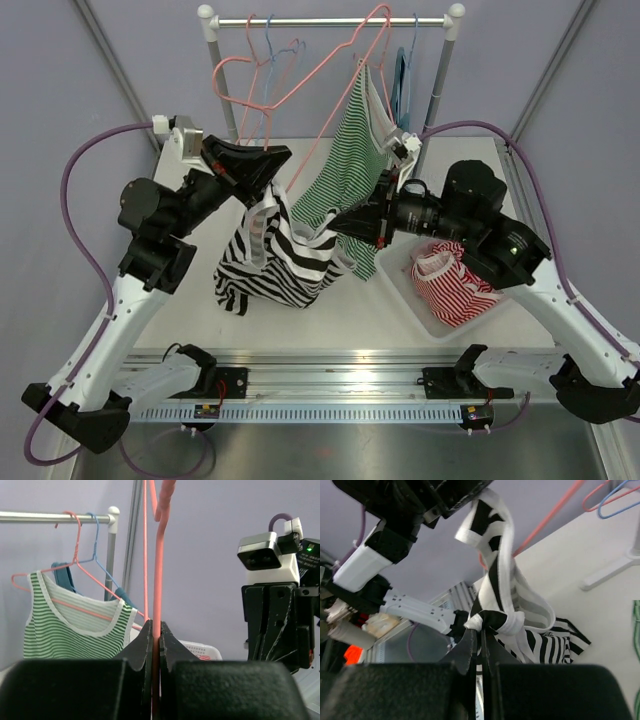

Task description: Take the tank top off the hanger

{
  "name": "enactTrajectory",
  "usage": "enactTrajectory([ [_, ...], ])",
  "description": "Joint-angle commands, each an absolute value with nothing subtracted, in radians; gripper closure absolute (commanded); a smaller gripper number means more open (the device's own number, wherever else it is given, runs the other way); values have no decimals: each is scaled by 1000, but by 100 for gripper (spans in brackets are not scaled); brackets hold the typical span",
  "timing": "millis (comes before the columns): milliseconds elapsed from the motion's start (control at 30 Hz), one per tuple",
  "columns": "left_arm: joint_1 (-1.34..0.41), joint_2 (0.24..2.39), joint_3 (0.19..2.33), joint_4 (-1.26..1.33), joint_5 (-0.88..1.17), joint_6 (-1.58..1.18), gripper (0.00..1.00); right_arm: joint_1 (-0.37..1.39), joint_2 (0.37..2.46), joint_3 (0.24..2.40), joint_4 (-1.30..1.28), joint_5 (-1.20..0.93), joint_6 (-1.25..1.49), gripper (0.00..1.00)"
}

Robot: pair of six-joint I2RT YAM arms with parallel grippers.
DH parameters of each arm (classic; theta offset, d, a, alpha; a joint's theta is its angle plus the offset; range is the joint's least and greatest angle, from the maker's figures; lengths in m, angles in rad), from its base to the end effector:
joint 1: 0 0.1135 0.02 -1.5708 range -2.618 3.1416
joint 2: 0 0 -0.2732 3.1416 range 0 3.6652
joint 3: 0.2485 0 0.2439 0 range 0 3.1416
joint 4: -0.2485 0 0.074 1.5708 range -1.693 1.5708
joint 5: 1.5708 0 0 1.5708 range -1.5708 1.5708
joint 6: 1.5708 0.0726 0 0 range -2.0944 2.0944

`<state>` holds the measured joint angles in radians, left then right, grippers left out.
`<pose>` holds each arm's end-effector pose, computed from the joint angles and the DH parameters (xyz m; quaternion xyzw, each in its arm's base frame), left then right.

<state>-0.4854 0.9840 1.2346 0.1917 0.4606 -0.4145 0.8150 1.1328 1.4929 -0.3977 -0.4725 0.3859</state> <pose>0.1694 -0.1258 0.5172 0.2112 0.5135 -0.4677 0.6877 0.1425 0.1993 0.4951 -0.3077 0.6496 0.5202 0.4612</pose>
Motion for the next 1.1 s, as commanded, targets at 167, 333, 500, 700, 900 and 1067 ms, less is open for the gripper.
enactTrajectory([
  [167, -491, 934, 1227, 471, 292, -299, 100, 845, 1098, 1257, -560, -160, 308, 100],
  [333, -491, 931, 1244, 469, 167, -298, 99, 882, 1101, 995, -502, -6, 379, 100],
  [500, -492, 922, 1252, 485, 89, -272, 98, 882, 1031, 934, -558, 156, 416, 100],
  [700, -492, 916, 1322, 324, 132, -285, 100, 884, 957, 969, -571, 62, 436, 100],
  [900, -492, 824, 1315, -90, 72, -301, 100, 887, 945, 985, -473, -144, 448, 96],
  [1067, -492, 772, 1235, -326, 43, -293, 100, 890, 963, 1018, -460, -154, 440, 1],
])
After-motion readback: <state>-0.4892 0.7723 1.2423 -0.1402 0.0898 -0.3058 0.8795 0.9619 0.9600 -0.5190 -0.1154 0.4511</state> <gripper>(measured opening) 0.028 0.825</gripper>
